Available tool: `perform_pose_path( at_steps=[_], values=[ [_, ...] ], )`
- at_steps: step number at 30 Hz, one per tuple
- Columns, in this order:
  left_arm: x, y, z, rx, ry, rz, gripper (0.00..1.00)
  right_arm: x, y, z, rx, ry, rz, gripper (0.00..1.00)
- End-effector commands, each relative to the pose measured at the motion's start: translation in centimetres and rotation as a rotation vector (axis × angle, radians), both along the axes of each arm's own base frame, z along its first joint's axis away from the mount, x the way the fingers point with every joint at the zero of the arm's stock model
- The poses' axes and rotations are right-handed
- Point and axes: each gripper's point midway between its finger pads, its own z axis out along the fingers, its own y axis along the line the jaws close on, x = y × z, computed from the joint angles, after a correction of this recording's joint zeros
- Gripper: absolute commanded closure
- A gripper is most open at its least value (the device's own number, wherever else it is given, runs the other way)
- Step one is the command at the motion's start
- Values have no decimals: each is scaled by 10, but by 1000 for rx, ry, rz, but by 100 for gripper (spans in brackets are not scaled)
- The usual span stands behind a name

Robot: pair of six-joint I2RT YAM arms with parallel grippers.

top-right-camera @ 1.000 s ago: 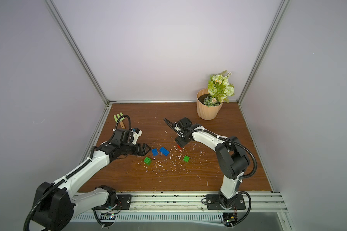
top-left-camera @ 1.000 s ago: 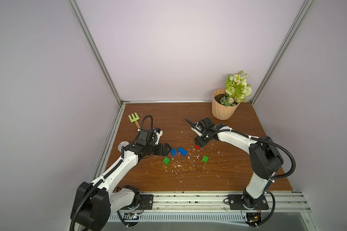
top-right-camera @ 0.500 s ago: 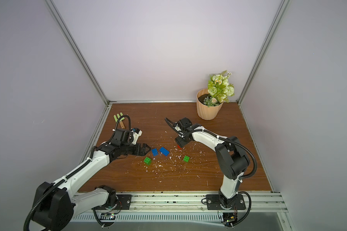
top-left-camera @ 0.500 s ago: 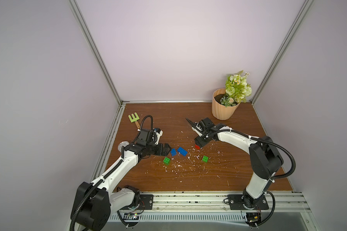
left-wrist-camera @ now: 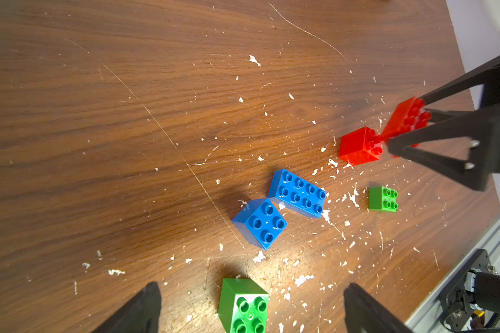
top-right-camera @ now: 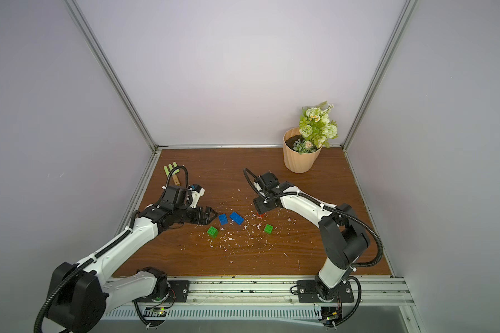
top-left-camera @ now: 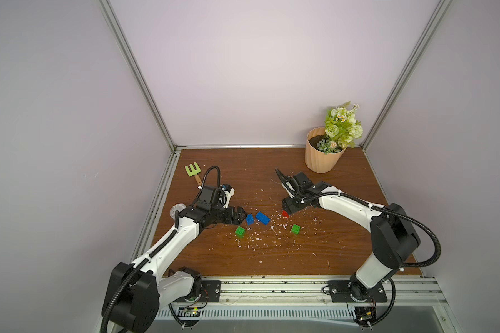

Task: Assemble a giraffe with lego
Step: Adjust the lego brick at the center of the board.

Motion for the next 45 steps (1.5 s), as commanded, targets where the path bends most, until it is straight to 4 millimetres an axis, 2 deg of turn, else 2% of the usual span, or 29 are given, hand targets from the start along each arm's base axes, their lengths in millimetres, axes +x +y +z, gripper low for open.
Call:
perform_pose_path(
  at_steps=[1,6,14,20,30,40,45],
  values=[
    [6,1,10,-12,-24,14,0,19,-5,36,60,-87,-99,38],
    [5,2,10,-8,-26,16,0,39,-31,27,-3,-137,-220,38],
    [5,0,9,-14,-20,8,0,44,-41,-9,-49,-121,-251,38],
    [2,-7,9,-26,-19,-18,0,31,-43,-37,-54,-67,-247,38],
    [0,-10,11,-41,-22,-34,0,-4,-33,-56,-67,-20,-209,38],
    [0,-11,11,-38,-21,-36,0,-32,-17,-53,-73,5,-184,37],
    [0,-11,11,-36,-21,-37,0,-35,-22,-46,-76,0,-213,37]
  ],
)
